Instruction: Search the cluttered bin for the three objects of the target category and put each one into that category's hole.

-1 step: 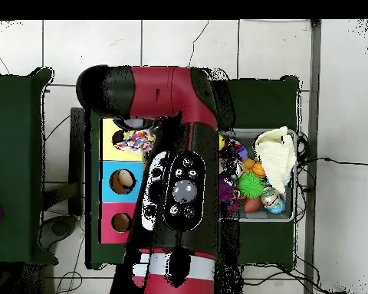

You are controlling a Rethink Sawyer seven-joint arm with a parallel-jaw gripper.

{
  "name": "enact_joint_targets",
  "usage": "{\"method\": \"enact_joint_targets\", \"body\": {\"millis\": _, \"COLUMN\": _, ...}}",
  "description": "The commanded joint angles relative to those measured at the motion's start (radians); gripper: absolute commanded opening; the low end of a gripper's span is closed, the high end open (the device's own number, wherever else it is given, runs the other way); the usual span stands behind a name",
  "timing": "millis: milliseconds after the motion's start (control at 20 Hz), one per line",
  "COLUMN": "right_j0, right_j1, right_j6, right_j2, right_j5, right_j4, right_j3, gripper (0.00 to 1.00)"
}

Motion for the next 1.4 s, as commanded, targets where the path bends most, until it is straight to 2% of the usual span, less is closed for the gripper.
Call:
{"method": "enact_joint_targets", "body": {"millis": 50, "right_j0": -0.048, "right_j1": -0.022, "right_j6": -0.051, "right_j2": 0.109, "right_j5": -0.089, "right_j4": -0.017, "right_j3": 0.218, "gripper": 1.0}}
{"method": "enact_joint_targets", "body": {"millis": 450, "right_j0": -0.06, "right_j1": -0.026, "right_j6": 0.009, "right_j2": 0.139, "right_j5": -0.19, "right_j4": 0.016, "right_j3": 0.288, "gripper": 1.0}}
{"method": "enact_joint_targets", "body": {"millis": 650, "right_j0": -0.066, "right_j1": -0.024, "right_j6": 0.046, "right_j2": 0.155, "right_j5": -0.211, "right_j4": 0.033, "right_j3": 0.303, "gripper": 1.0}}
{"method": "enact_joint_targets", "body": {"millis": 1400, "right_j0": -0.036, "right_j1": -0.048, "right_j6": 0.118, "right_j2": 0.148, "right_j5": -0.129, "right_j4": 0.077, "right_j3": 0.315, "gripper": 1.0}}
